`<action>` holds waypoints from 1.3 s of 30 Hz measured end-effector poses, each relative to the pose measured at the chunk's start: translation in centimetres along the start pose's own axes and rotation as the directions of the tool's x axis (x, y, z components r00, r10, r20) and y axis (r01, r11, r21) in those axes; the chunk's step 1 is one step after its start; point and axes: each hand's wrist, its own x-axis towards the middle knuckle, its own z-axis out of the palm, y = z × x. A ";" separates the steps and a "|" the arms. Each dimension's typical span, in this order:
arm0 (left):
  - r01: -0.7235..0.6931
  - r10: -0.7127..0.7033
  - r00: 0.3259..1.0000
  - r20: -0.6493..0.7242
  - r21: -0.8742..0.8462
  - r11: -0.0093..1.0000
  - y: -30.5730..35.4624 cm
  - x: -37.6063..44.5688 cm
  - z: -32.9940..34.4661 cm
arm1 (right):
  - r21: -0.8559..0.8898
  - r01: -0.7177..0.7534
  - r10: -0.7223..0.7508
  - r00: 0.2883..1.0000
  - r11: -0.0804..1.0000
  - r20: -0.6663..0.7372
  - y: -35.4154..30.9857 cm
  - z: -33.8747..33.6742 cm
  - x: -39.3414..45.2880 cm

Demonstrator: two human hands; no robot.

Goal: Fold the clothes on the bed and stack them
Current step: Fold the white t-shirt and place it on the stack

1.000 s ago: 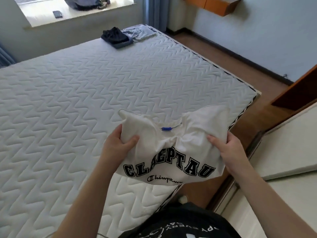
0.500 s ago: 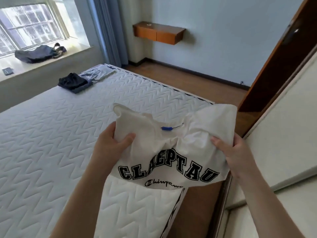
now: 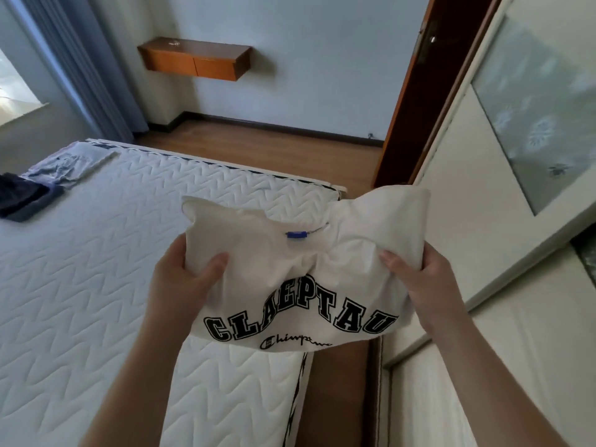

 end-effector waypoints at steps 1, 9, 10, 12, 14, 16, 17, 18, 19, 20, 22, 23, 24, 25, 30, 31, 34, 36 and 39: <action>-0.009 0.009 1.000 0.009 -0.002 1.000 0.1 0.5 0.7 | -0.024 0.005 -0.006 1.000 1.000 -0.028 0.0 -0.5 0.0; -0.041 0.044 0.992 0.119 -0.023 0.999 1.5 3.4 9.3 | -0.116 0.034 -0.054 0.984 0.993 -0.169 -0.1 -5.6 1.3; -0.058 0.059 0.989 0.139 -0.015 0.998 2.0 3.9 10.5 | -0.132 0.036 -0.060 0.983 0.991 -0.175 -0.2 -6.3 1.9; -0.091 0.090 0.983 0.159 -0.003 0.996 3.2 4.8 13.0 | -0.153 0.034 -0.063 0.980 0.988 -0.190 -0.2 -7.7 3.6; -0.100 0.099 0.981 0.168 -0.001 0.995 4.5 5.4 15.1 | -0.137 0.026 -0.056 0.974 0.990 -0.221 -0.1 -8.9 5.5; -0.112 0.106 0.980 0.167 0.025 0.993 5.4 6.4 16.8 | -0.137 0.035 -0.066 0.971 0.990 -0.230 0.2 -9.6 7.5; -0.116 0.108 0.981 0.162 0.042 0.992 5.7 6.9 17.4 | -0.135 0.036 -0.066 0.972 0.990 -0.227 0.2 -9.6 8.2; -0.121 0.111 0.981 0.159 0.055 0.991 6.0 7.5 17.9 | -0.129 0.034 -0.063 0.972 0.991 -0.228 0.3 -9.6 9.0; -0.131 0.120 0.980 0.156 0.063 0.989 6.3 8.1 18.4 | -0.125 0.035 -0.064 0.971 0.992 -0.231 0.5 -9.6 9.9; -0.138 0.125 0.980 0.157 0.072 0.988 6.5 8.8 18.8 | -0.124 0.032 -0.061 0.970 0.992 -0.235 0.7 -9.6 10.7; -0.139 0.125 0.979 0.164 0.082 0.987 6.6 10.2 19.7 | -0.125 0.023 -0.053 0.969 0.992 -0.239 0.9 -9.7 12.2; -0.134 0.119 0.979 0.168 0.078 0.988 6.7 11.0 20.2 | -0.129 0.023 -0.054 0.970 0.991 -0.239 1.1 -9.8 12.9; -0.129 0.116 0.979 0.169 0.070 0.989 6.7 11.9 20.6 | -0.133 0.025 -0.058 0.968 0.991 -0.245 1.2 -9.9 13.8; -0.126 0.114 0.979 0.171 0.061 0.990 6.7 12.9 21.2 | -0.137 0.027 -0.062 0.964 0.990 -0.258 1.2 -10.0 14.7; -0.107 0.105 0.972 0.210 0.000 0.994 6.8 18.9 24.8 | -0.150 0.025 -0.076 0.936 0.988 -0.343 0.9 -10.7 20.3; -0.097 0.097 0.973 0.209 -0.012 0.995 6.7 20.0 25.5 | -0.157 0.024 -0.079 0.932 0.987 -0.355 0.8 -10.9 21.5; -0.077 0.083 0.973 0.214 -0.034 0.996 6.6 23.3 27.2 | -0.175 0.031 -0.097 0.919 0.984 -0.382 0.2 -11.0 24.9; -0.084 0.090 0.968 0.234 -0.034 0.996 7.0 25.9 28.6 | -0.189 0.041 -0.114 0.912 0.981 -0.395 -0.3 -10.6 27.5; -0.107 0.110 0.958 0.264 -0.023 0.994 8.0 29.2 30.4 | -0.203 0.044 -0.124 0.906 0.978 -0.404 -0.9 -9.7 30.6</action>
